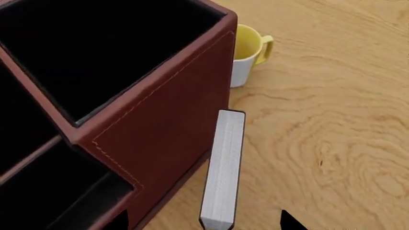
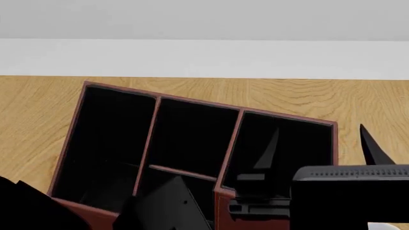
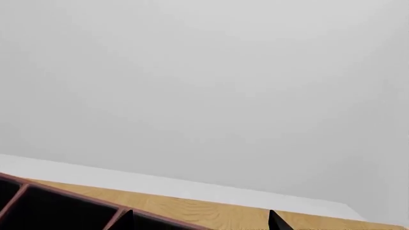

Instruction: Pick up the book and place it in the front compartment of the caddy.

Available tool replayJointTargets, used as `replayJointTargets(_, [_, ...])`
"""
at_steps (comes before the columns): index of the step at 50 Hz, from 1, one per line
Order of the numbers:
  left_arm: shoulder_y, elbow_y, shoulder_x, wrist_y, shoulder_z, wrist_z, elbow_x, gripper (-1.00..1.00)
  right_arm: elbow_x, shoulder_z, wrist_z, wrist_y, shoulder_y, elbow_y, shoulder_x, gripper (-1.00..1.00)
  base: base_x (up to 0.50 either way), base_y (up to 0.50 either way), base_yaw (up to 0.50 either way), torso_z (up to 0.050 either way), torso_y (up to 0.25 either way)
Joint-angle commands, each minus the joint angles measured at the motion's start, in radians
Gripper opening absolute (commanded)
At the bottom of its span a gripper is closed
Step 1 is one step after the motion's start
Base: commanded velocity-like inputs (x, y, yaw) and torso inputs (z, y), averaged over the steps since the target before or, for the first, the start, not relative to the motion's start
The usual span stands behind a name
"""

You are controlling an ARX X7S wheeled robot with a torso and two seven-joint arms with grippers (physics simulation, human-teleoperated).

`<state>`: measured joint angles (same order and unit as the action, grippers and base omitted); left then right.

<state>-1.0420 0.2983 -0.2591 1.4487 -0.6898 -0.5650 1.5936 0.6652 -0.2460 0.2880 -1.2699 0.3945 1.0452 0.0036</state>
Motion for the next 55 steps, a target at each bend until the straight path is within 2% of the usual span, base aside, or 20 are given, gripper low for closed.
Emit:
replayJointTargets(1, [-0.021, -0.037, 0.024, -0.008, -0.051, 0.035, -0.026, 1.00, -0.028, 0.014, -0.020, 0.022, -0.025, 0.000, 0.001, 1.00, 0.00, 0.00, 0.00, 0.000, 0.000])
replayJointTargets(18, [-0.067, -0.099, 0.063, -0.043, -0.129, 0.127, -0.113, 1.00, -0.077, 0.049, -0.040, 0.054, -0.053, -0.002, 0.003, 1.00, 0.00, 0.00, 0.00, 0.000, 0.000])
replayJointTargets(38, [-0.102, -0.200, 0.097, -0.135, -0.271, 0.316, -0.299, 1.00, -0.140, 0.099, -0.064, 0.085, -0.080, -0.004, 0.011, 1.00, 0.00, 0.00, 0.00, 0.000, 0.000])
replayJointTargets(55, [-0.080, -0.229, 0.131, -0.171, -0.336, 0.356, -0.330, 1.00, -0.123, 0.111, -0.044, 0.089, -0.076, -0.001, 0.004, 1.00, 0.00, 0.00, 0.00, 0.000, 0.000])
